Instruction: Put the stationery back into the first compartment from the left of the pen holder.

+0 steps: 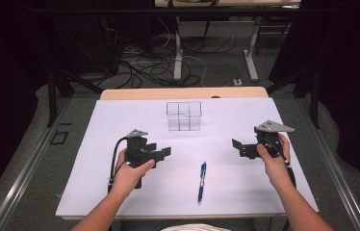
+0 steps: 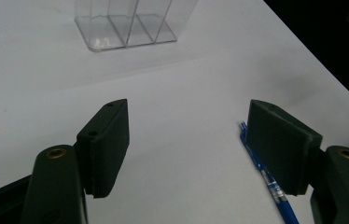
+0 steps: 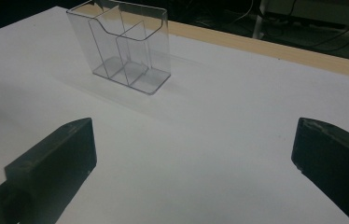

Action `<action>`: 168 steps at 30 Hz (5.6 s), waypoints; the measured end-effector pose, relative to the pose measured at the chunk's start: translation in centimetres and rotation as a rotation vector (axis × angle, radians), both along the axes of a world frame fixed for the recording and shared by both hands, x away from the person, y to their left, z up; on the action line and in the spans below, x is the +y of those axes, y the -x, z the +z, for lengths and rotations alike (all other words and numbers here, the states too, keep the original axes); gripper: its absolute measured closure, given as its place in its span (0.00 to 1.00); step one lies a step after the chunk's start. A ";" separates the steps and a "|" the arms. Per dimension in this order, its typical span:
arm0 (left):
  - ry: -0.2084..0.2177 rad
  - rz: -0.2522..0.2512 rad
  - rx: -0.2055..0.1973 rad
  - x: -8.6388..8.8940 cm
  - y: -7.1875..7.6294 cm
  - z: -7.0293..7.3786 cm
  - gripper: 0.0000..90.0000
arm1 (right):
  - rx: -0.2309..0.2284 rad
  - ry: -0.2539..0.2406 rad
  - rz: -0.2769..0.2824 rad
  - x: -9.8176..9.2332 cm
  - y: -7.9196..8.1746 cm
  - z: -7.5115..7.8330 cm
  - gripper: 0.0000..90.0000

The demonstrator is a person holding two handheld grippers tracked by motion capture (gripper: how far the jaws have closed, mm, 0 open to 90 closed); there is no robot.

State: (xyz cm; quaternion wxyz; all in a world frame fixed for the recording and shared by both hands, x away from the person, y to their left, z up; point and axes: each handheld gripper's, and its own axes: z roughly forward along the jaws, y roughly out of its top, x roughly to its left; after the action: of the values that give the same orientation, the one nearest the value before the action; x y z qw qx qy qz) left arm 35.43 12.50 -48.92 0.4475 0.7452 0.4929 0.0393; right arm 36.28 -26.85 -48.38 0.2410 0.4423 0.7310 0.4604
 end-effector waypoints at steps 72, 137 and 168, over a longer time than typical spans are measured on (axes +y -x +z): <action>0.015 -0.071 0.560 -10.7 2.2 -5.7 0.75 | 0.051 -0.037 -0.192 -1.9 -0.6 -1.6 0.00; -0.077 -0.105 0.398 -8.8 0.2 -2.9 0.88 | 0.027 -0.026 -0.204 -2.2 -0.6 -1.5 0.00; -0.310 -0.185 -0.142 -6.5 0.2 1.4 0.88 | 0.010 -0.001 -0.167 -1.8 -0.5 -1.2 0.00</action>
State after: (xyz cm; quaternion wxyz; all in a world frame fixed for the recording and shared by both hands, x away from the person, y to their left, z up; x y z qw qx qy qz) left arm 35.27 5.96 -47.51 0.3627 0.8427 0.3775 0.1257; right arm 36.75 -28.61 -49.59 0.2746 0.5042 0.6926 0.4366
